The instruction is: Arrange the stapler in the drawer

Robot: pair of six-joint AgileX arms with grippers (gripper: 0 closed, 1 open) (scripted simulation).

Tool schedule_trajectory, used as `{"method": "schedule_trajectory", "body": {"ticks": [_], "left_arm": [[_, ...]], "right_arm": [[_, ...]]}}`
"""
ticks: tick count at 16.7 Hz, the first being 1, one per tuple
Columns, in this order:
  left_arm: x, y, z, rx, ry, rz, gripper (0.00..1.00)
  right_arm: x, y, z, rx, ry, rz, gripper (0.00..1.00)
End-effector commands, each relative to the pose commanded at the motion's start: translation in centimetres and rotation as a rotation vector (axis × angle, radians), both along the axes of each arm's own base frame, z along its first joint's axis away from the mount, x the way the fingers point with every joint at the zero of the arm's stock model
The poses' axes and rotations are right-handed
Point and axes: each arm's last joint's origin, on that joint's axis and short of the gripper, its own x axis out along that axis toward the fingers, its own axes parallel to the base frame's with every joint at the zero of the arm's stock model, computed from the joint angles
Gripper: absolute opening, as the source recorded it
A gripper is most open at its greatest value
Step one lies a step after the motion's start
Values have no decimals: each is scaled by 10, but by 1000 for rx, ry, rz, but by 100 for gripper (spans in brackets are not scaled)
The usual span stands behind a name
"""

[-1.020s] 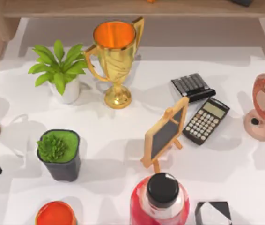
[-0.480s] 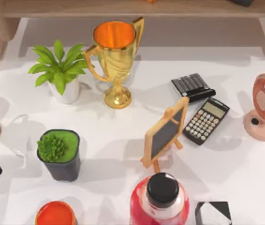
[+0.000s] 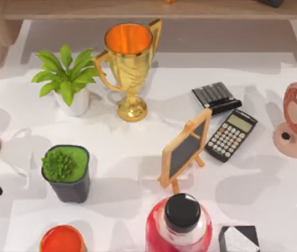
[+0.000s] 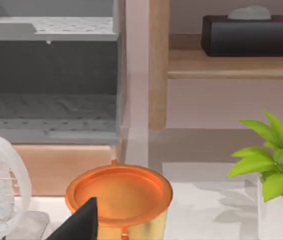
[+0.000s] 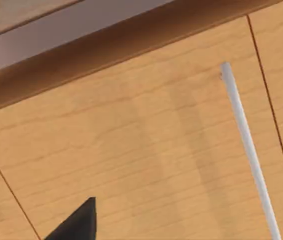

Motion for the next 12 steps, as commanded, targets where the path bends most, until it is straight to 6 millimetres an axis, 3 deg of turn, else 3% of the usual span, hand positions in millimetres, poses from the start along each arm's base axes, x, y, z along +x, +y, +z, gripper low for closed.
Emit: {"method": "schedule_trajectory", "body": {"ticks": [3,7,10,12], "left_arm": [[0,0,0,0,0,0,100],[0,0,0,0,0,0,100],[0,0,0,0,0,0,100],[0,0,0,0,0,0,100]], "right_arm": [[31,-32,-45,-153,12,-17,100],[51,-62,-99,-300,23,-27,100],[56,-72,-121,-355,26,-30,100],[56,-74,-123,-361,26,-30,100]]}}
